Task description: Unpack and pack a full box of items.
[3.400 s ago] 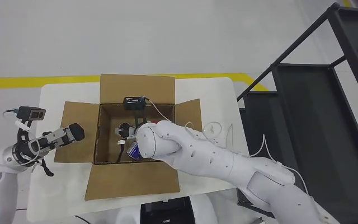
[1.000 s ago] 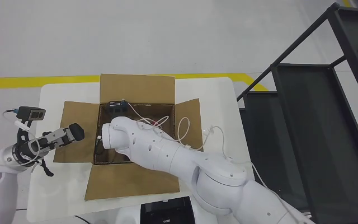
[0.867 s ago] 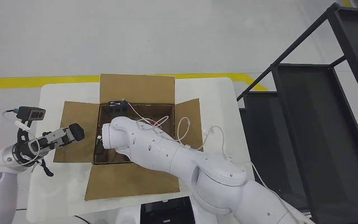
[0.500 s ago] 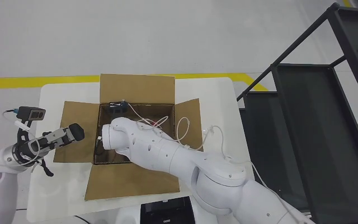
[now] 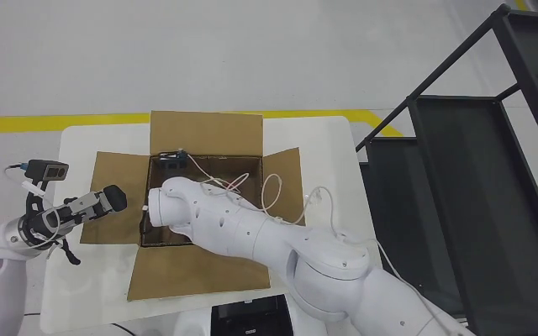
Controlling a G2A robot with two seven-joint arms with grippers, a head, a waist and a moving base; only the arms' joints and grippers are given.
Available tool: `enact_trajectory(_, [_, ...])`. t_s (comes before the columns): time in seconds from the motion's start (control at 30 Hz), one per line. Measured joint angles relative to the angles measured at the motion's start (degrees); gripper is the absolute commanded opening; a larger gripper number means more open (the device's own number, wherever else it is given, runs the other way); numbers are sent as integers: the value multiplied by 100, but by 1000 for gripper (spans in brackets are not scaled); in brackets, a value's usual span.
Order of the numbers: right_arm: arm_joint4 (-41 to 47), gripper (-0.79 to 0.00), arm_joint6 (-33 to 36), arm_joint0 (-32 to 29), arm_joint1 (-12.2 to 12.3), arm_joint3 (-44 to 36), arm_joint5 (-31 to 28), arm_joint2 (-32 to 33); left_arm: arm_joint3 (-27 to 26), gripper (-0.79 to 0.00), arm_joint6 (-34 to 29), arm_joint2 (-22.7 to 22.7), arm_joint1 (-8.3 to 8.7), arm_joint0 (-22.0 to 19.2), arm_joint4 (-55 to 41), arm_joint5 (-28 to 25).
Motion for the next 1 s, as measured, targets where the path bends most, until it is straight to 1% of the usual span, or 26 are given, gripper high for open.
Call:
enact_trajectory(0.23, [126, -785, 97, 102, 29, -266, -29, -58, 0, 0, 0, 0, 0, 0, 0, 0])
enact_trajectory(0.33, [107, -785, 111, 141, 56, -495, 104, -30, 0, 0, 0, 0, 0, 0, 0, 0])
enact_trajectory(0.43, [6, -785, 169, 136, 121, -769, 238, 14, 0, 0, 0, 0, 0, 0, 0, 0])
enact_trajectory(0.53, [-152, -785, 230, 115, 268, -1108, 407, 123, 0, 0, 0, 0, 0, 0, 0, 0])
enact_trajectory(0.63, [-366, -785, 278, -15, 508, -1621, 545, 235, 0, 0, 0, 0, 0, 0, 0, 0])
enact_trajectory(0.73, [-708, -785, 270, -277, 817, -2344, 861, 296, 0, 0, 0, 0, 0, 0, 0, 0])
enact_trajectory(0.83, [-1105, -785, 345, -559, 1199, -3113, 946, 440, 0, 0, 0, 0, 0, 0, 0, 0])
enact_trajectory(0.87, [-1300, -785, 418, -677, 1374, -3459, 941, 537, 0, 0, 0, 0, 0, 0, 0, 0])
enact_trajectory(1.0, [-2037, -785, 828, -1126, 1920, -4635, 935, 877, 0, 0, 0, 0, 0, 0, 0, 0])
